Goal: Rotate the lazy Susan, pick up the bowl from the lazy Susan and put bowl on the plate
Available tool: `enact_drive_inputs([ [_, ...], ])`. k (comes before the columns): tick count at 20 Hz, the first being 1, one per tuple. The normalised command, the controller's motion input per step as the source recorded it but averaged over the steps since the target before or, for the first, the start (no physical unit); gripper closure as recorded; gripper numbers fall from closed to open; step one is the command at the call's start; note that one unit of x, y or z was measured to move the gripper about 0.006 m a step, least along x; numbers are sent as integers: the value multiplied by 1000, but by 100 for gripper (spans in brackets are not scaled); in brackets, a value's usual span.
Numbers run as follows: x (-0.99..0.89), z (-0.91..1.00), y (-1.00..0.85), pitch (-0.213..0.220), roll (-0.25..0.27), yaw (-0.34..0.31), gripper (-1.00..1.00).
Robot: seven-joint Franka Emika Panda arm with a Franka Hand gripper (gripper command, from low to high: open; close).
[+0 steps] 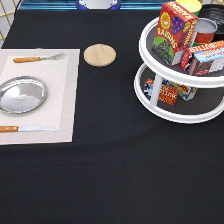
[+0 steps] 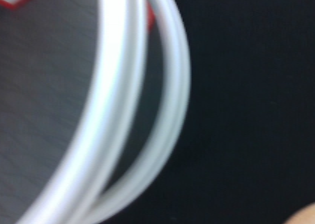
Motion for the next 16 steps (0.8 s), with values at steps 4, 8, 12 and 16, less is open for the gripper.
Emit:
enact_drive_inputs([
  [4, 531, 83, 188, 43, 277, -37, -100],
  [8, 554, 14, 265, 38, 220, -29, -100],
  [12, 495, 0, 270, 15, 195, -18, -100],
  [16, 448, -27, 301, 1, 159, 0, -100],
])
